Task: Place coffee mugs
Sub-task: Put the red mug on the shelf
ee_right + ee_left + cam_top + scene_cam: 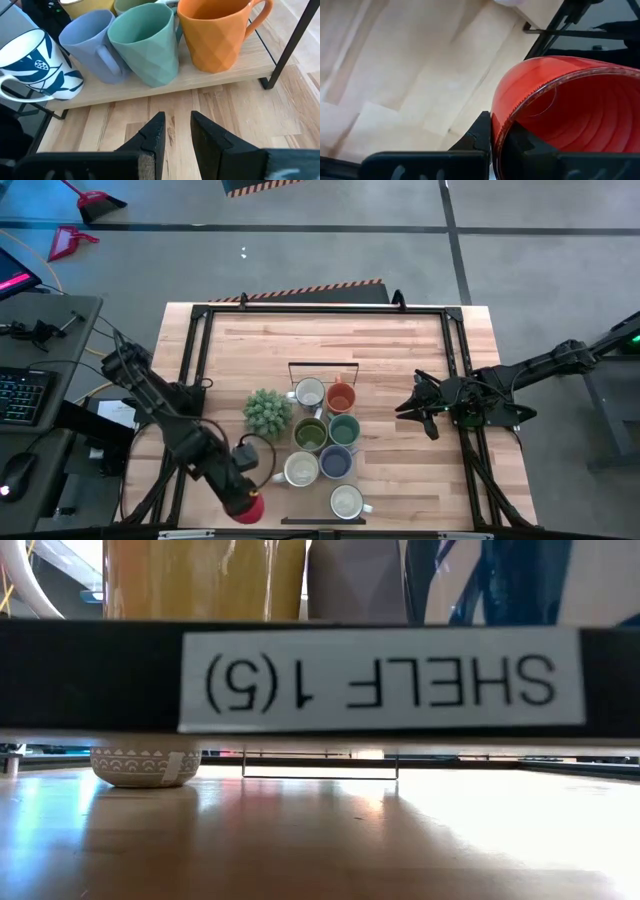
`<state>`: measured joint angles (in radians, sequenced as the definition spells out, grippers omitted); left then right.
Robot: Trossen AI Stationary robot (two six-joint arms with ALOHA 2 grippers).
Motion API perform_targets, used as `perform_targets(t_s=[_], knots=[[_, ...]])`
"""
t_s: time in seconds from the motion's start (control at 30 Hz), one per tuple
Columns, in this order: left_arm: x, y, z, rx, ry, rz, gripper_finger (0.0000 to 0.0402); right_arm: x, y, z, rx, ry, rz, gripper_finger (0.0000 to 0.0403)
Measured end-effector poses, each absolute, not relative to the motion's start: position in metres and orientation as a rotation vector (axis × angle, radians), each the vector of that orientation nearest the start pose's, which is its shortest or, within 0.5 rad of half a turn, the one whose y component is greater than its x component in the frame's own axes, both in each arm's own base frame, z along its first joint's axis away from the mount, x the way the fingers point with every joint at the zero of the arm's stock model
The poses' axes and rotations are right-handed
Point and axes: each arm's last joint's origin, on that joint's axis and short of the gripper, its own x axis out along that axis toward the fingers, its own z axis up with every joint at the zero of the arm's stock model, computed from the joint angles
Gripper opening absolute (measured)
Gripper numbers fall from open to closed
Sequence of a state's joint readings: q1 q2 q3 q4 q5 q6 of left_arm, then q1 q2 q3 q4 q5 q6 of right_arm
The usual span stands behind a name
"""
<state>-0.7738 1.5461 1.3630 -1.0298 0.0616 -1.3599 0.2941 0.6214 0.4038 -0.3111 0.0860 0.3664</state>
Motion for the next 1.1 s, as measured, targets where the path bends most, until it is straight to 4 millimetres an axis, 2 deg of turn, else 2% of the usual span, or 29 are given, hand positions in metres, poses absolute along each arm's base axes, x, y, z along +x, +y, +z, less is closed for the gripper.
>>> perform_targets(t_s=[0.2,0.4,0.83,1.1], knots=[[0.219,-0.222,0.283,-0.69,1.423,0.241,0.0004,0.136,0.038,0.214,0.257,0.549,0.105,0.0073],[0.229,-0.225,0.279,-0.692,1.387,0.309,0.0004,0.136,0.039,0.214,0.27,0.553,0.113,0.0073],[0.247,-0.236,0.302,-0.79,1.245,0.35,0.0004,0.135,0.039,0.213,0.283,0.572,0.133,0.0073],[0.266,-0.233,0.297,-0.824,1.242,0.411,0.0004,0.131,0.041,0.209,0.284,0.642,0.207,0.0073]])
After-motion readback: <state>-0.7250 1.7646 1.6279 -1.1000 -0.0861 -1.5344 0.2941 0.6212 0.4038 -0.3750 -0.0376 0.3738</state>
